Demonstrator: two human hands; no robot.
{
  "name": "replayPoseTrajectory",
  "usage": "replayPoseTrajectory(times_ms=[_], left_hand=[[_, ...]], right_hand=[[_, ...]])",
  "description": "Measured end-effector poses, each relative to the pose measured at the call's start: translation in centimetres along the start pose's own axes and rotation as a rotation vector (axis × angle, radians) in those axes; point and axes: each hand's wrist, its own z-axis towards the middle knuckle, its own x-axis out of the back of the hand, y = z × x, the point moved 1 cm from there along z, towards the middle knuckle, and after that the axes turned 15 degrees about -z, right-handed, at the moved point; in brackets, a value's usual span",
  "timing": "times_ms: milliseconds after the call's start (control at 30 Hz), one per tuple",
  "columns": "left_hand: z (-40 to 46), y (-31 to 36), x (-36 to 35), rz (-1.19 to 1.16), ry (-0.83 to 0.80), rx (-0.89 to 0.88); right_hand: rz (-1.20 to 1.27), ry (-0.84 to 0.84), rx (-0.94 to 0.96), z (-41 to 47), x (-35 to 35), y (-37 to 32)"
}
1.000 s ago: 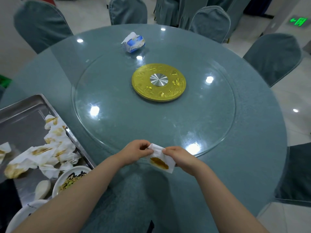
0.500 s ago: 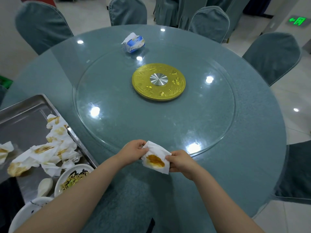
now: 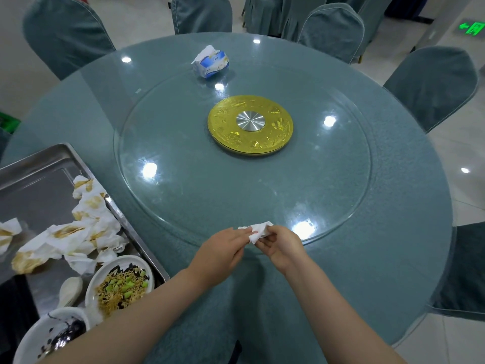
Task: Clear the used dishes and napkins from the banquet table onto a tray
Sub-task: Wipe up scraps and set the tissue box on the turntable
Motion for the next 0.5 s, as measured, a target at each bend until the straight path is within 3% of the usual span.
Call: replayPoseTrajectory(times_ms=[133,233,367,500], left_hand=[[-0.3,-0.1,-0.4,0.051,-0.068,0.036],[-0.3,-0.4,-0.7,0.106,-0.166,0.073],[0.3,-1.7,-0.6,0.099,-0.185,0.134],[0.7,-4.0,0.1,0.15,-0.155,0.243]], right_hand=[[0.066,-0.07,0.034,0.5,0.0,-0.1],[-0.06,-0.083,0.104,0.7,-0.3,0.0],[-0.483,0.203,0.351,2.2,0.0,-0.1],[-0.583,0.299,0.485,3.5,1.1,-1.6]])
